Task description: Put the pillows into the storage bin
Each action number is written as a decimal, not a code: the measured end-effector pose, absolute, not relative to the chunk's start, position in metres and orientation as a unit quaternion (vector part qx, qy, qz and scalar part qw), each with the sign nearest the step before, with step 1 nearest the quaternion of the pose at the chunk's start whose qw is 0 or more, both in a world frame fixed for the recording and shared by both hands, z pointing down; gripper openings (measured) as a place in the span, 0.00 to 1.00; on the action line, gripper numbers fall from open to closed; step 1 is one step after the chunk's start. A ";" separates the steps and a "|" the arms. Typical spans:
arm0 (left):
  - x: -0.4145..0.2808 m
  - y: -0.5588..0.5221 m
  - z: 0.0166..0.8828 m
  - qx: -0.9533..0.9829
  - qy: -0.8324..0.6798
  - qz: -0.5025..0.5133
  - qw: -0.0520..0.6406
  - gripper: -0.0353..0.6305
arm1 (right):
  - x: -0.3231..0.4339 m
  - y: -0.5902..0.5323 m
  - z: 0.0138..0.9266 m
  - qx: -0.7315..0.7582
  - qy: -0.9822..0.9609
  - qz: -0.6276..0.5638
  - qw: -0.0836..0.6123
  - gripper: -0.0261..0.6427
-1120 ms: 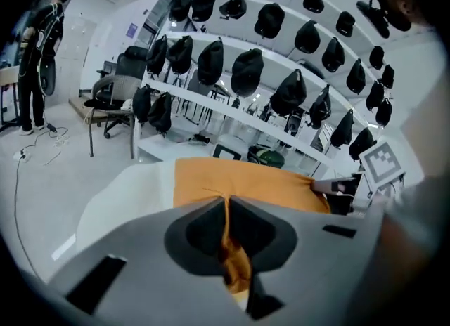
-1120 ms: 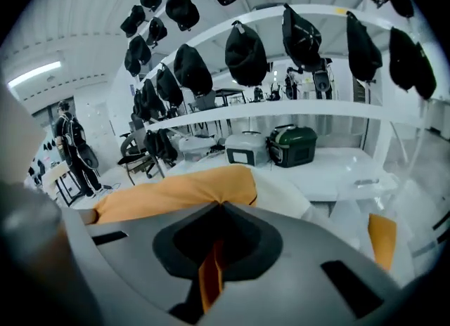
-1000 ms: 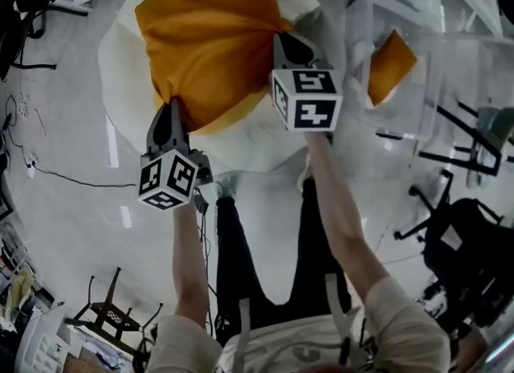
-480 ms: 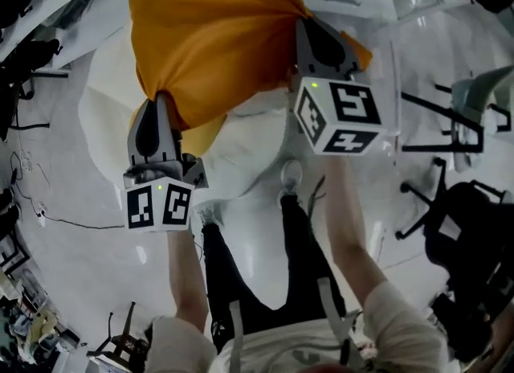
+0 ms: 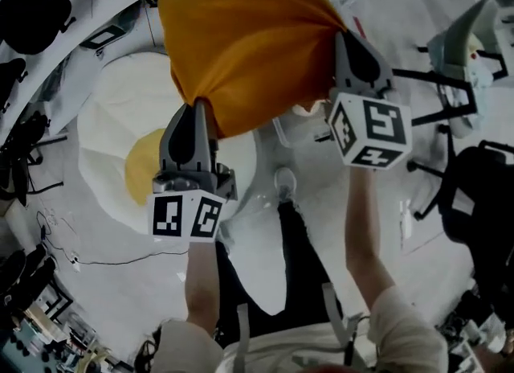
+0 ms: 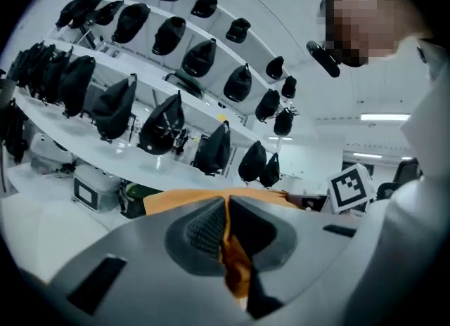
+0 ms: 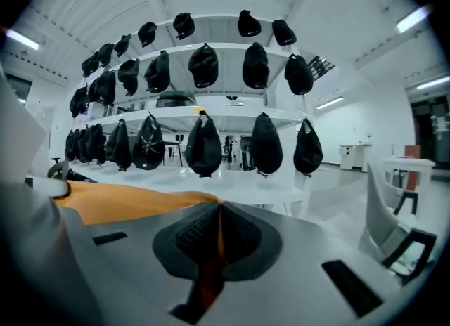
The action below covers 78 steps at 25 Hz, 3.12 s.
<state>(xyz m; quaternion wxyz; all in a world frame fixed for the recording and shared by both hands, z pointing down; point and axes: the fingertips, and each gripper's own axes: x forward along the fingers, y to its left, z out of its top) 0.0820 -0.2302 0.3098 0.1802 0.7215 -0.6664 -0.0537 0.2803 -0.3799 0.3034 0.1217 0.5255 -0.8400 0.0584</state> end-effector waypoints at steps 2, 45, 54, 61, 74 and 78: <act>0.117 -0.247 0.312 0.742 -0.642 -0.047 0.186 0.09 | 0.320 -0.390 0.308 0.545 -0.827 0.058 0.126 0.06; 0.227 -0.320 0.500 0.694 -0.612 0.231 0.301 0.23 | 0.462 -0.437 0.509 0.586 -0.749 0.194 0.240 0.30; 0.214 -0.310 0.411 0.704 -0.626 0.185 0.280 0.19 | 0.446 -0.426 0.414 0.577 -0.769 0.204 0.182 0.30; 0.162 -0.321 0.255 0.723 -0.661 0.086 0.181 0.15 | 0.391 -0.423 0.282 0.526 -0.821 0.214 0.059 0.30; 0.094 -0.162 0.021 0.680 -0.731 -0.027 0.055 0.07 | 0.307 -0.250 0.035 0.450 -0.891 0.052 -0.029 0.09; 0.091 -0.129 -0.014 0.676 -0.735 -0.055 0.010 0.07 | 0.288 -0.214 0.010 0.409 -0.912 0.036 -0.030 0.07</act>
